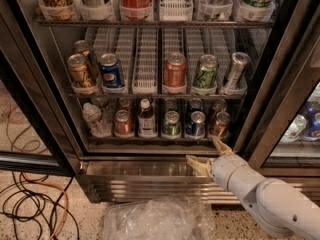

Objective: Pick green can from bottom shelf of fridge

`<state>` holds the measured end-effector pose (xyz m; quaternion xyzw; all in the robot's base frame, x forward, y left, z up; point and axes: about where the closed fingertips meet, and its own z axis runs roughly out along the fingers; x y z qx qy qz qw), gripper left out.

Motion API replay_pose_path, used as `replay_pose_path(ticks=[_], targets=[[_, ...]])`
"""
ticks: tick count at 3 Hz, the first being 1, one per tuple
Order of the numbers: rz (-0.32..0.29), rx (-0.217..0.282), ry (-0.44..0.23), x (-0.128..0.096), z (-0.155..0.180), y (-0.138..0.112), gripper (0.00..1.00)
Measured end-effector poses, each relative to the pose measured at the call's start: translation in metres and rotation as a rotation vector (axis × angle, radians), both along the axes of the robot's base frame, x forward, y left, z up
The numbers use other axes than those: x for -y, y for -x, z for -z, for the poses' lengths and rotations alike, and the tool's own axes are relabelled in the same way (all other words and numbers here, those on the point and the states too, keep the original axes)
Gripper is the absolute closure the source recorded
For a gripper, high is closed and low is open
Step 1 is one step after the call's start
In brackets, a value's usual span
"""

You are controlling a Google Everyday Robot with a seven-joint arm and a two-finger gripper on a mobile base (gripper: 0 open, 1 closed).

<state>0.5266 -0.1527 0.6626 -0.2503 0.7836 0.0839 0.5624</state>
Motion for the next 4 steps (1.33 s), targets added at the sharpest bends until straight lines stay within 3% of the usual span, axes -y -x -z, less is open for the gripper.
replay_pose_path(ticks=[1, 2, 3, 4], targets=[[-0.053, -0.070, -0.006, -0.020, 0.032, 0.011, 0.32], [-0.087, -0.108, -0.021, -0.044, 0.057, 0.012, 0.28], [-0.092, -0.103, -0.050, -0.066, 0.070, 0.001, 0.28], [-0.090, -0.105, -0.054, -0.067, 0.072, 0.000, 0.38]])
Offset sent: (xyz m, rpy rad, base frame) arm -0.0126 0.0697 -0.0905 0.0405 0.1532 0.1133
